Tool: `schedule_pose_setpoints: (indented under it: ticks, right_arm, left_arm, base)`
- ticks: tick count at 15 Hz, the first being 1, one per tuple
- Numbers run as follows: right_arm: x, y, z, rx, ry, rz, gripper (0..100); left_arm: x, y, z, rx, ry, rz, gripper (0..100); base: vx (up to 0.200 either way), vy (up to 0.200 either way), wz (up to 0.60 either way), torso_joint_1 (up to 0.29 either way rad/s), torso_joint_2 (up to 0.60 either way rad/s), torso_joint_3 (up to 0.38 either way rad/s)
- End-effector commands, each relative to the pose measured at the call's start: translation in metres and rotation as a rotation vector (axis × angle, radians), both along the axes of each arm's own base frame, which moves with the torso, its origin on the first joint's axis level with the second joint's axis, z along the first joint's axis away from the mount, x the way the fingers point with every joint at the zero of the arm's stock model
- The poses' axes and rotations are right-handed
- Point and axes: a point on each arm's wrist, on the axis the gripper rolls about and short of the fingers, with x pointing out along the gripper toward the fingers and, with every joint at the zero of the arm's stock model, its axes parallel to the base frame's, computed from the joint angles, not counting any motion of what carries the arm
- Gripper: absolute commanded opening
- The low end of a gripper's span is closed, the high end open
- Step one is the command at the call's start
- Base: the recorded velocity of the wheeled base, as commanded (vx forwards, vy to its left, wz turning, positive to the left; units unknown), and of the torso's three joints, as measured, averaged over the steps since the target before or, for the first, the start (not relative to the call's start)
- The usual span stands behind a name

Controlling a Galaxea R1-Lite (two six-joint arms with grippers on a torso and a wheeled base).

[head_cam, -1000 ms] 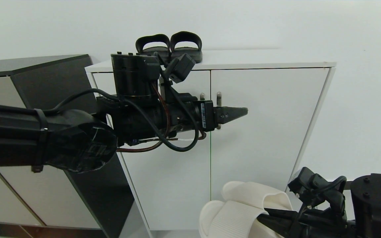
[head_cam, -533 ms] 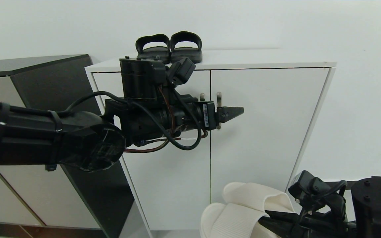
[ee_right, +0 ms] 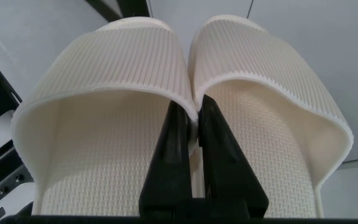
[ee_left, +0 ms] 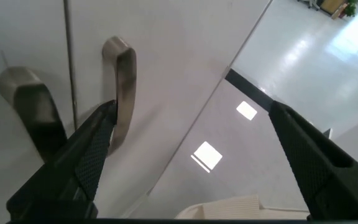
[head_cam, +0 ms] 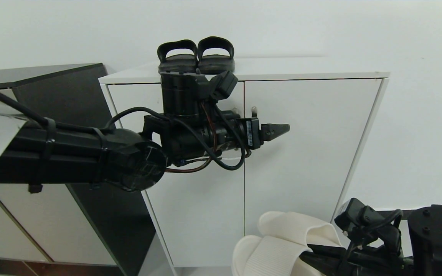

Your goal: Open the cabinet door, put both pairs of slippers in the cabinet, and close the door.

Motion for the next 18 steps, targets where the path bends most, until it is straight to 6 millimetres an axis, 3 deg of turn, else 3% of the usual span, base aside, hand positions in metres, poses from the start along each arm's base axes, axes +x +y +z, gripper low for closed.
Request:
schedule_pose_setpoints:
  ticks: [1, 2, 6, 13, 18]
  right_arm:
    - [0.000, 0.000, -0.001, -0.002, 0.002, 0.001, 0]
    - [-0.001, -0.001, -0.002, -0.006, 0.007, 0.002, 0]
    - [-0.008, -0.004, -0.004, 0.011, 0.032, 0.077, 0]
    - [-0.021, -0.015, -0.002, 0.031, 0.023, 0.212, 0]
    - [-0.020, -0.015, -0.002, 0.029, 0.020, 0.211, 0]
  left_arm:
    - [0.001, -0.002, -0.004, 0.007, 0.007, -0.002, 100]
    - [0.001, -0.002, -0.003, 0.006, 0.006, -0.002, 0]
    - [-0.006, 0.002, -0.003, 0.007, 0.013, -0.007, 0]
    - [-0.062, 0.007, 0.006, -0.019, -0.018, -0.089, 0]
    - [-0.099, 0.037, 0.006, -0.054, -0.059, -0.102, 0]
  base:
    - [0.000, 0.000, 0.00, 0.000, 0.00, 0.000]
    - [0.000, 0.000, 0.00, 0.000, 0.00, 0.000]
    - [0.000, 0.000, 0.00, 0.000, 0.00, 0.000]
    - [0.000, 0.000, 0.00, 0.000, 0.00, 0.000]
    - [0.000, 0.000, 0.00, 0.000, 0.00, 0.000]
